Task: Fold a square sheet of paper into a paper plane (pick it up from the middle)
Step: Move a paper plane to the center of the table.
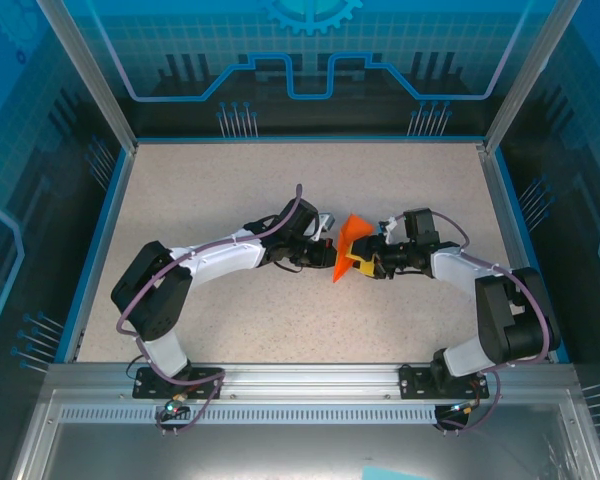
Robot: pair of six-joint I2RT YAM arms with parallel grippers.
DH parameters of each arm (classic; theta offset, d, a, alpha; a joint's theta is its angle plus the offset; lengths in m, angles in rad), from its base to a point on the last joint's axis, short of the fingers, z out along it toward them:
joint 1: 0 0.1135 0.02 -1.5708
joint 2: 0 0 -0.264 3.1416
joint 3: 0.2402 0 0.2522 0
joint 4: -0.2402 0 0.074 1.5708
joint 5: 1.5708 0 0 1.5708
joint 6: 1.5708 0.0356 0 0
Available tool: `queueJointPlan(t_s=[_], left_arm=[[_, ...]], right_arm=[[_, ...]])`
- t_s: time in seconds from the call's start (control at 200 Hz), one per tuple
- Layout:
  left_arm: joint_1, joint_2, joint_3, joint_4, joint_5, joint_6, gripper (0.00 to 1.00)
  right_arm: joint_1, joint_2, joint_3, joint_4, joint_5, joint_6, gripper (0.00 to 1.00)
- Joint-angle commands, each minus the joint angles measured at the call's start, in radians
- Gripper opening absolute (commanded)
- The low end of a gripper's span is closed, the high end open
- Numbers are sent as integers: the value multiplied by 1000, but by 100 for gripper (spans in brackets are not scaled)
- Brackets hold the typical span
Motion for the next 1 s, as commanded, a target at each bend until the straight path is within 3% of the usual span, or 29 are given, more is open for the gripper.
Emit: queueJointPlan(t_s=[0.0,0.55,0.995], left_arm=[[7,-17,1,-10,15,25,2],[12,-24,-7,-16,10,32,2],[12,-25,-13,-4,27,21,2]], right_arm=[[-5,-21,7,-31,8,-21,53],[-15,-58,-7,-82,3,-45,55],[-8,-11,19,-1,-11,0,55]])
